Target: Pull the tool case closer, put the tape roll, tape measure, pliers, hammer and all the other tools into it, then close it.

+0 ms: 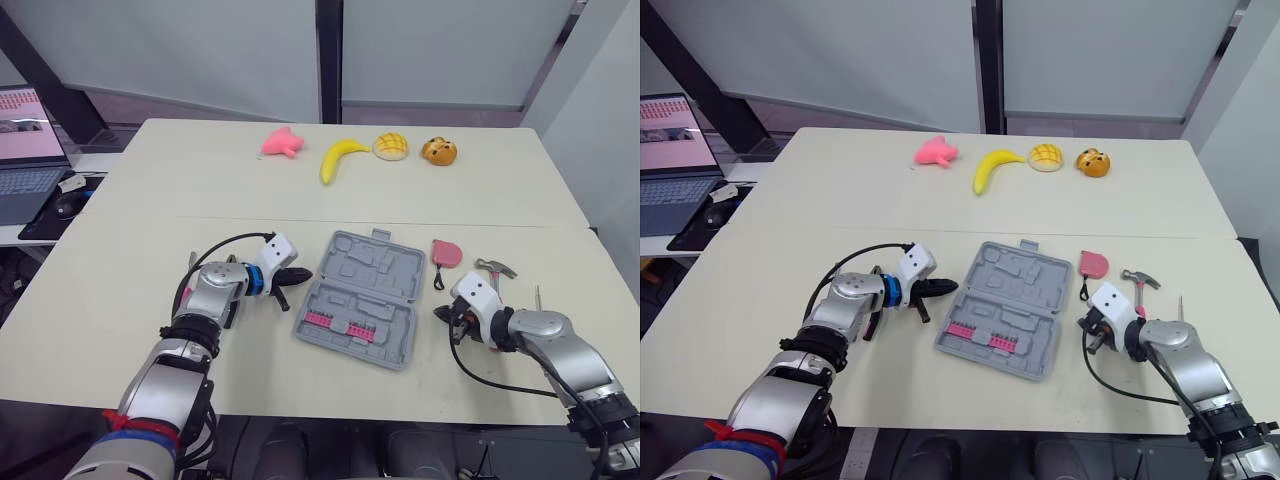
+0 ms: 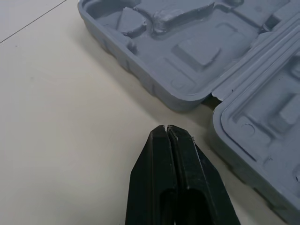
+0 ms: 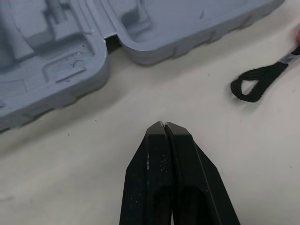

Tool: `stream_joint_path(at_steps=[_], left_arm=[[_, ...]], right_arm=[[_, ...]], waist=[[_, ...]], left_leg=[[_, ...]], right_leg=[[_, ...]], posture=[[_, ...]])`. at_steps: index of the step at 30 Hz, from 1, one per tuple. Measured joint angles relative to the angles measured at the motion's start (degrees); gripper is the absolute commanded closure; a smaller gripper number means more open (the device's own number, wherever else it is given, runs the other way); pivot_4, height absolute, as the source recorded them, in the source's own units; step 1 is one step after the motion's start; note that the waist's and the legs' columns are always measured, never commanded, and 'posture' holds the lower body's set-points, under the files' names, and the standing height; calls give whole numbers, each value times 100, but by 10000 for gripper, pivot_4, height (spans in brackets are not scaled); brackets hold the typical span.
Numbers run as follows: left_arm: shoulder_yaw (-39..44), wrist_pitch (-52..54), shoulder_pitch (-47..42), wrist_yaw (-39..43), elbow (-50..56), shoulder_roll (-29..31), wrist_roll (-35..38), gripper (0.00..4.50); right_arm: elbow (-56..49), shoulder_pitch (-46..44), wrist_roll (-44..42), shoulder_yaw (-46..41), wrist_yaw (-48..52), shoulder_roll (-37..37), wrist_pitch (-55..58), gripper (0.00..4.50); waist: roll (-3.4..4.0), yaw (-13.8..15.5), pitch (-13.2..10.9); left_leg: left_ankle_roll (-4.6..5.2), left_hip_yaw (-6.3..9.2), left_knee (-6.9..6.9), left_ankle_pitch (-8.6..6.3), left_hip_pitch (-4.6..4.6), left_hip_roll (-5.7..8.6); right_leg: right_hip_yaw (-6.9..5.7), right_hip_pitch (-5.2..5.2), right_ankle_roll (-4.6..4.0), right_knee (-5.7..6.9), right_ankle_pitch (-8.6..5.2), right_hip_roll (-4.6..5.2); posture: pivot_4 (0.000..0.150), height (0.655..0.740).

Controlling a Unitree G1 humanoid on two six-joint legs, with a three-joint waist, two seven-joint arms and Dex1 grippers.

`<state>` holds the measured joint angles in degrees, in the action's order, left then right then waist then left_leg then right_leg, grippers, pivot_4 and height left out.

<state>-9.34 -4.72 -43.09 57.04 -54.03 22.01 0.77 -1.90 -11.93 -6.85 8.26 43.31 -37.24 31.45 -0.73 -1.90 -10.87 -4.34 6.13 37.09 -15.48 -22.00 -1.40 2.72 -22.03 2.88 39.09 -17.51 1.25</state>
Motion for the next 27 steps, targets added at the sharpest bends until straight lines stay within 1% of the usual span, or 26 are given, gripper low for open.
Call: stream_joint_path(at_steps=[6,11,16,22,27], left_arm=[[-3,-179,-63,0,-247,-92,-196,45000],[-1,-256,-96,-12,-331,-165,-232,45000],[4,-267,-94,89,-330,-198,-233,45000],[19,-9,152,387,92,-139,-205,45000],[26,282,482,488,700,-47,-185,45000]], right_arm=[[109,-188,117,110,-11,204,21,44627],[230,-394,155,268,3,412,17,44627],[239,-458,163,330,36,458,19,44627],[240,-497,175,429,61,478,20,44627],[238,-510,172,442,88,488,40,44627]], waist=[[0,-13,0],[-1,-10,1],[-1,-8,1],[1,-16,2],[1,-17,2]], left_leg=[[-4,3,-1,5,3,-2],[-11,4,-1,9,2,-2],[-11,5,-2,10,1,-1],[-11,6,-3,10,3,-2],[-12,6,-2,10,3,-3]], right_leg=[[-2,0,-1,4,1,-3],[-3,0,-2,5,1,-2],[-4,0,-2,5,1,-1],[-4,0,-2,6,1,-2],[-3,0,-2,7,1,-2]], posture=[[1500,7400],[1500,7400],[1500,7400],[1500,7400],[1500,7400]])
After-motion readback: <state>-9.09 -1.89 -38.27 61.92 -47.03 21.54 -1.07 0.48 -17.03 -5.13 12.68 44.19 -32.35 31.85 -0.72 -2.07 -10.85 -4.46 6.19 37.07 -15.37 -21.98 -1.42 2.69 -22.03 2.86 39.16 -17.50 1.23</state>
